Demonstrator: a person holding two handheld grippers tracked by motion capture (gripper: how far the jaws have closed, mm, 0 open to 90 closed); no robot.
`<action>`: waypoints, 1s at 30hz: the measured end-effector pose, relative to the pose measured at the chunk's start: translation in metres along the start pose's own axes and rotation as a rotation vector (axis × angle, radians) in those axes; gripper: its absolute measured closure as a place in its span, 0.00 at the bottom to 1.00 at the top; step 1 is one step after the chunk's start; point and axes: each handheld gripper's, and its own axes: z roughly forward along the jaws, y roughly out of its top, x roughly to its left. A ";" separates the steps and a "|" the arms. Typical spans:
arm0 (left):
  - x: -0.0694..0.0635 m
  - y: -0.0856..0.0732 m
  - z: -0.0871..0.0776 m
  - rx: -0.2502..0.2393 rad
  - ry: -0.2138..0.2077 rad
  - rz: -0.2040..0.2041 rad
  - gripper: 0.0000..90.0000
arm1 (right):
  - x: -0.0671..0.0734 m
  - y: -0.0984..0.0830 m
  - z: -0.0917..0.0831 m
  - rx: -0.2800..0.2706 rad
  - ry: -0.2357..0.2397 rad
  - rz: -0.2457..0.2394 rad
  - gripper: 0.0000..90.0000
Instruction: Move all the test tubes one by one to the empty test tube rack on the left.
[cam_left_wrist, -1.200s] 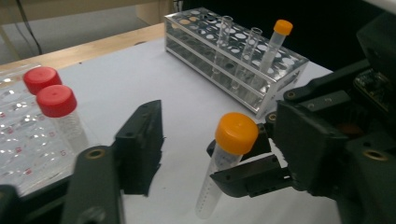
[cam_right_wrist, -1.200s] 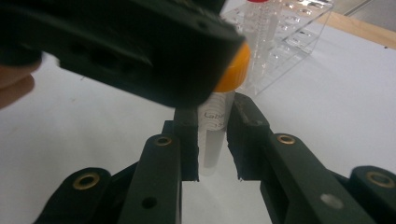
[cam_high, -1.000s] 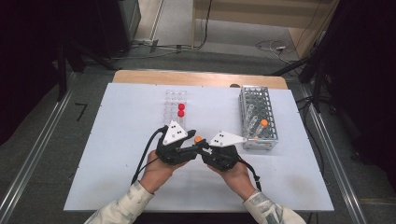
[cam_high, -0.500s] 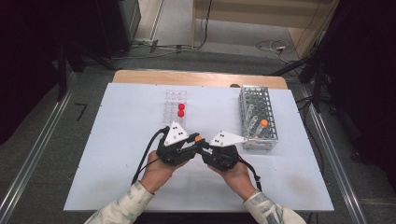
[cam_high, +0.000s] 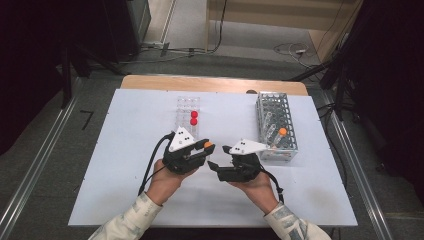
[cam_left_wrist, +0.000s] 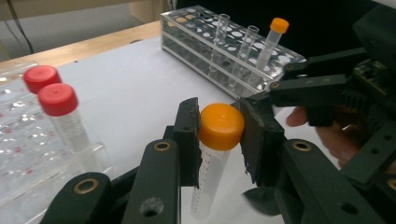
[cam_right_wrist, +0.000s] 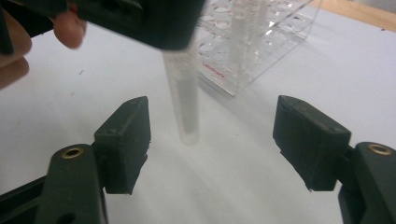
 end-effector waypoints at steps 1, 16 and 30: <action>0.003 0.001 -0.002 -0.006 0.009 -0.008 0.77 | -0.001 -0.001 -0.002 -0.002 -0.004 0.006 0.28; 0.045 0.021 -0.031 -0.081 0.138 -0.080 0.77 | -0.023 -0.016 -0.031 -0.011 -0.056 0.044 0.28; 0.083 0.053 -0.007 -0.084 0.225 -0.130 0.77 | -0.025 -0.020 -0.034 -0.006 -0.064 0.056 0.28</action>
